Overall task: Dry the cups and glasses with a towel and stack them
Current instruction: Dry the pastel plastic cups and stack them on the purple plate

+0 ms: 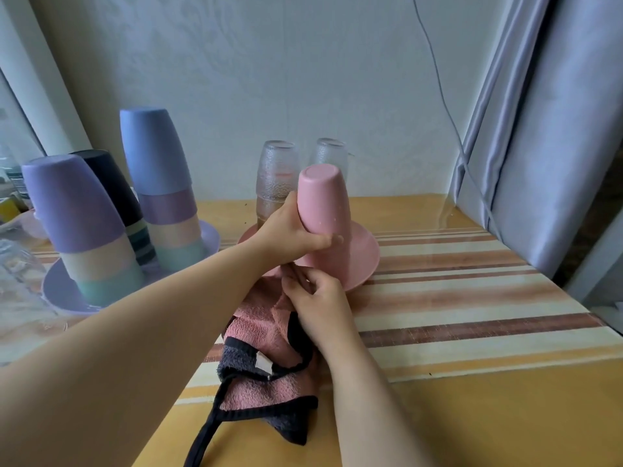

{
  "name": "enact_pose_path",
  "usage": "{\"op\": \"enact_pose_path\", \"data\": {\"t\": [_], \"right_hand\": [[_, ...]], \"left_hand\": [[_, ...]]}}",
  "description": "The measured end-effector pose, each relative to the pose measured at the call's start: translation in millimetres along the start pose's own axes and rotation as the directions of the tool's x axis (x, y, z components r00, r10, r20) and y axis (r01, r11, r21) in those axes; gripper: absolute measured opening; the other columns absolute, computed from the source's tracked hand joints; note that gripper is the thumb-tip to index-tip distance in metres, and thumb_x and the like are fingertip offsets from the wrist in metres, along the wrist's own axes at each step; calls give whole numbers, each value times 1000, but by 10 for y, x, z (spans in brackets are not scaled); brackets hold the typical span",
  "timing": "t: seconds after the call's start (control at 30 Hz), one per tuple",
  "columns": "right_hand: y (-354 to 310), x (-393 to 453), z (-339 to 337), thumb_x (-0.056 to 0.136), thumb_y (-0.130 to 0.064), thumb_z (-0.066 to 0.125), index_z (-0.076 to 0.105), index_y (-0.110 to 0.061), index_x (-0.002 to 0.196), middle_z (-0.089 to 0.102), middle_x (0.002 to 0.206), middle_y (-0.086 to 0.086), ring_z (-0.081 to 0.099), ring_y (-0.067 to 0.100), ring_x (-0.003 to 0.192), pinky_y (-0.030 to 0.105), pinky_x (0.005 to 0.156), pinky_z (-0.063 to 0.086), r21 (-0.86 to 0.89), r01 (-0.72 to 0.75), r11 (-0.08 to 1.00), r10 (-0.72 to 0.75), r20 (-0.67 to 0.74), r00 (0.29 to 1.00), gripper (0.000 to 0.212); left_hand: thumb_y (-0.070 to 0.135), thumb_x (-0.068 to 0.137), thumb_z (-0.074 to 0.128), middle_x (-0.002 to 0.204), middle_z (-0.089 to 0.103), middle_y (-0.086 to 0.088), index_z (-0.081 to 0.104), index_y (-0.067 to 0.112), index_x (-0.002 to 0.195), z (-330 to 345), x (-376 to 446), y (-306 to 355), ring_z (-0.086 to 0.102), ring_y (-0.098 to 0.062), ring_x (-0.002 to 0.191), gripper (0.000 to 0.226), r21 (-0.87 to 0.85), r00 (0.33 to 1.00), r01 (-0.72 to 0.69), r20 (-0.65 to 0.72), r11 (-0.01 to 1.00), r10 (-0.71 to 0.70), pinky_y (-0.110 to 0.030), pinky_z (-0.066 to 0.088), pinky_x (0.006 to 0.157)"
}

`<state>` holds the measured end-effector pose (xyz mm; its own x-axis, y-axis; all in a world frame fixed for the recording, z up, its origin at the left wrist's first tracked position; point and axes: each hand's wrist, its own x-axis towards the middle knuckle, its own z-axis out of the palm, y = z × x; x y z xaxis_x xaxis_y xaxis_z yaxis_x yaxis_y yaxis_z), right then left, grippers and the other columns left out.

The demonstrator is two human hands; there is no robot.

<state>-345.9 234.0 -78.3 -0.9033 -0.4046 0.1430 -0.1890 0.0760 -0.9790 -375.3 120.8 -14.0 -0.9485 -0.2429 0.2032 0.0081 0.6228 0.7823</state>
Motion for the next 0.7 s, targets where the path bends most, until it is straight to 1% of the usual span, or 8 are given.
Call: {"op": "enact_pose_path", "data": {"t": [0.13, 0.27, 0.33, 0.4, 0.5, 0.53, 0.6, 0.7], "right_hand": [[-17, -7, 0, 89, -37, 61, 71, -12, 87, 71, 74, -2, 66, 12, 77, 28, 75, 49, 3, 6, 1000, -6, 8, 1000, 27], [-21, -21, -12, 90, -30, 62, 73, -13, 97, 74, 93, -6, 66, -2, 91, 10, 77, 46, 40, 10, 999, -11, 26, 1000, 23], [-33, -27, -25, 90, -24, 61, 72, -13, 99, 72, 96, -7, 63, -6, 90, 3, 75, 43, 45, 13, 999, -14, 33, 999, 18], [-42, -29, -20, 90, -19, 61, 72, -16, 96, 71, 86, -9, 64, -3, 83, 8, 74, 46, 32, 13, 999, -14, 29, 999, 12], [-72, -54, 34, 89, -15, 61, 72, -21, 96, 71, 85, -13, 64, -2, 80, 13, 73, 48, 6, 26, 1000, -26, 33, 999, 14], [-98, -72, 65, 89, -15, 61, 71, -24, 93, 71, 83, -14, 64, -4, 78, 11, 70, 46, 5, 43, 999, -44, 30, 999, 14], [-150, -114, 134, 90, -16, 61, 69, -24, 97, 70, 84, -17, 64, -6, 78, 7, 69, 45, 29, 68, 997, -68, -5, 998, 13], [-266, -215, 271, 92, -22, 58, 65, -22, 107, 68, 100, -13, 62, 4, 97, 16, 83, 45, 76, 78, 994, -74, -52, 996, 16]], "left_hand": [[47, 49, 85, 117, 65, 2, 42, 22, 132, -73, 6, 22, 64, -13, 108, 97, -174, 999, -33, -3, 984, 33, -42, 54, 92], [46, 49, 82, 111, 62, -6, 46, 20, 118, -296, -157, 253, 64, -18, 89, 82, -249, 997, -41, -67, 968, 24, -42, 58, 75], [44, 52, 79, 104, 64, -4, 50, 23, 110, -480, -342, 275, 65, -19, 80, 68, -275, 993, -29, -120, 961, -5, -36, 56, 69], [48, 51, 75, 97, 67, 2, 56, 24, 109, -667, -617, 204, 67, -9, 78, 65, -274, 987, 2, -156, 962, -47, -26, 54, 68], [49, 48, 72, 86, 66, 7, 60, 30, 100, -864, -1104, -37, 62, 5, 64, 57, -316, 967, 86, -202, 945, -156, -10, 47, 57], [51, 46, 71, 87, 67, 6, 60, 31, 100, -897, -1266, -133, 64, 3, 67, 58, -351, 958, 115, -209, 929, -198, -12, 49, 58], [57, 45, 71, 96, 69, 0, 60, 31, 105, -921, -1552, -325, 68, -11, 85, 67, -416, 936, 161, -223, 895, -272, -25, 56, 75], [58, 49, 73, 104, 69, -6, 56, 38, 111, -904, -1829, -537, 67, -23, 99, 68, -521, 902, 178, -252, 835, -350, -45, 52, 95]]}}
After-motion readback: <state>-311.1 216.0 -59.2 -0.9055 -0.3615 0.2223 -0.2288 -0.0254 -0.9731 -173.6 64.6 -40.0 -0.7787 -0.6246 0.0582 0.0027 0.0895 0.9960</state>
